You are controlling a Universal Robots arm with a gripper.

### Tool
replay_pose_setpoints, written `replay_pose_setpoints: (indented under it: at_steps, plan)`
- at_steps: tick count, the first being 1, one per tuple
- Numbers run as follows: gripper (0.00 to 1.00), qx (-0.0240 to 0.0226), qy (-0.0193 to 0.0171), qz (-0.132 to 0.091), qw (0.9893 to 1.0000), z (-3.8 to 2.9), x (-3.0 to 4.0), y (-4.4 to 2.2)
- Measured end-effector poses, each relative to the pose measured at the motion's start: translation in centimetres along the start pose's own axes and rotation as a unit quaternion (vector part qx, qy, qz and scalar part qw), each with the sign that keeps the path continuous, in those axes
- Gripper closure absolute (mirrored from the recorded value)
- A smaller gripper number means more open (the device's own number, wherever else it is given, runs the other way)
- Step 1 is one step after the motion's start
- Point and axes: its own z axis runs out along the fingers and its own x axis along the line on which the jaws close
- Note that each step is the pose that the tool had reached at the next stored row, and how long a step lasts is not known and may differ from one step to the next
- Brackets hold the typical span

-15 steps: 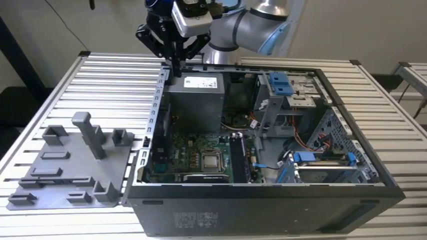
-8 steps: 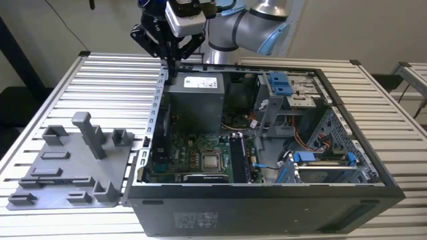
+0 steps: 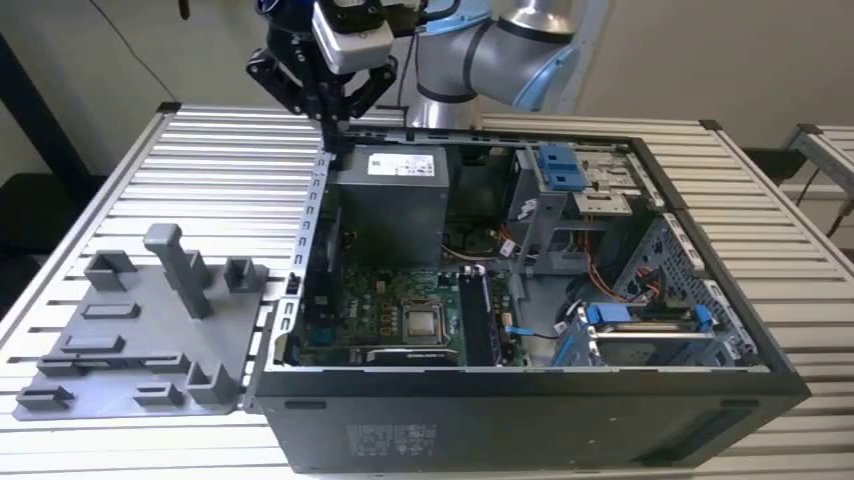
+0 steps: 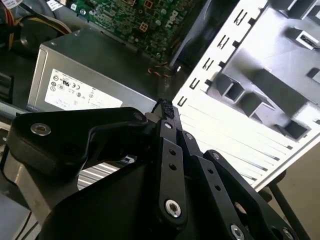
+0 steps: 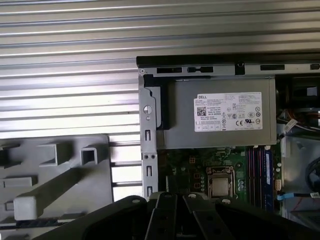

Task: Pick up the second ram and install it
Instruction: 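Reach for the second ram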

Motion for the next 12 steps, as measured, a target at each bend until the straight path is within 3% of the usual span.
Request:
replay_pose_setpoints:
  at_steps: [12]
  plan:
    - [0.89,0.0000,0.0000,0.000,1.0000,-0.05,2.02,-0.14]
